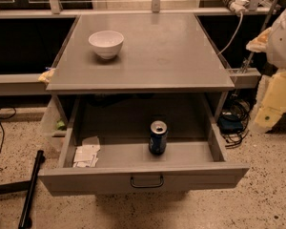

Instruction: Pick pepsi can from top drawer and place on counter

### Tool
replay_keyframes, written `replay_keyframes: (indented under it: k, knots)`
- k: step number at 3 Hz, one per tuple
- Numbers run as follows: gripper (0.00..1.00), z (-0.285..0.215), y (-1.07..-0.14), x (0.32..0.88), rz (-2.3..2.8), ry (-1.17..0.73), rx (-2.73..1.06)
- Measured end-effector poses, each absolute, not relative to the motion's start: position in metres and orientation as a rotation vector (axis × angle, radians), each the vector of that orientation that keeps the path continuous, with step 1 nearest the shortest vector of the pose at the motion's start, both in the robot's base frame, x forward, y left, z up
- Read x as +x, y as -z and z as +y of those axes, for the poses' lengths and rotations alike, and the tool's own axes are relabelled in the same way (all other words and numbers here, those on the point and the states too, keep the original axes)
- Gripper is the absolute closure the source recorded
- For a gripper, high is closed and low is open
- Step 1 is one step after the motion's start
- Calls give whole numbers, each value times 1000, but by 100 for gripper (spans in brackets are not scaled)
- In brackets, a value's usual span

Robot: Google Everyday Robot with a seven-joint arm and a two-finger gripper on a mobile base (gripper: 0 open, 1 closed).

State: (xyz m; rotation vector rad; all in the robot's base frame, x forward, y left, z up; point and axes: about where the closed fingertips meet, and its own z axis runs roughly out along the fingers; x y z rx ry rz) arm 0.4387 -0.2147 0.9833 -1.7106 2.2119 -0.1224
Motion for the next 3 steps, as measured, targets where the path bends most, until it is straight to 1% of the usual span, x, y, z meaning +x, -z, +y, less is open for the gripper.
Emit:
replay_keyframes:
  k: [1,2,3]
  knots:
    - [0,-215,-983,439,2212,122,-1711]
    - [18,-214,-981,441,2196,125,-1691]
    - [41,-208,-948,455,2173,82,-1664]
